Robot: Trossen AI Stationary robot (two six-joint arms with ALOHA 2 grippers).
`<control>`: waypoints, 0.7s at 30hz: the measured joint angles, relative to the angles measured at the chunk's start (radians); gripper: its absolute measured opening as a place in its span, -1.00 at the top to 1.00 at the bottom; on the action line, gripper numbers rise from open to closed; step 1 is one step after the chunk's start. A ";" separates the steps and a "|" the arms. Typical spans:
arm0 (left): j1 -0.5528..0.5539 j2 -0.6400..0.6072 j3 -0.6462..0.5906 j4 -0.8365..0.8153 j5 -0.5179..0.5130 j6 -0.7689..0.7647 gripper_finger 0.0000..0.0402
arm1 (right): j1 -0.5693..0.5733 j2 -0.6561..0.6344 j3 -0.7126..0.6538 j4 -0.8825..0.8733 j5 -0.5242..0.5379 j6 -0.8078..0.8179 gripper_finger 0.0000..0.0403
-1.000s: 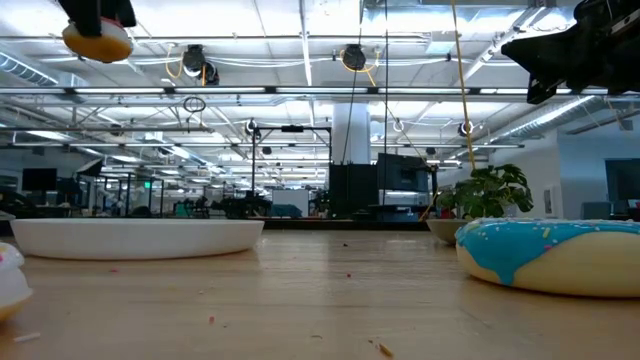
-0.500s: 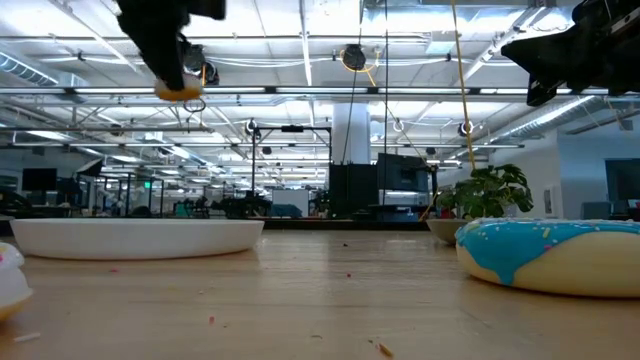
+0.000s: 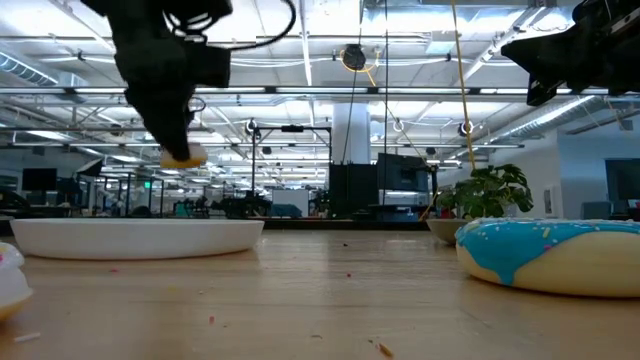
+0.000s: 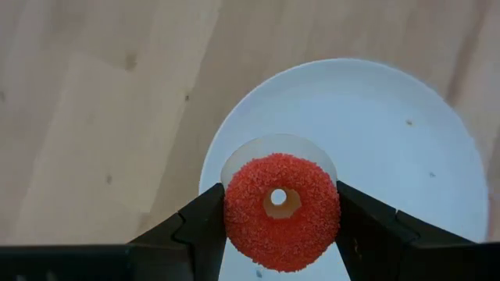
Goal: Pick & Place donuts
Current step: Put the small orange donut on the white plate
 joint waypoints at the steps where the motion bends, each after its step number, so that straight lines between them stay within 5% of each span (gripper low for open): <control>1: 0.003 0.000 -0.017 0.008 0.008 -0.007 -0.04 | 0.000 0.000 0.000 0.000 0.002 0.000 1.00; 10: -0.033 0.008 -0.062 0.081 0.009 -0.015 -0.04 | 0.000 0.000 0.000 0.008 0.004 -0.001 1.00; 21: -0.043 0.172 -0.063 0.079 0.076 0.015 -0.04 | 0.000 0.000 0.000 0.008 0.005 -0.001 1.00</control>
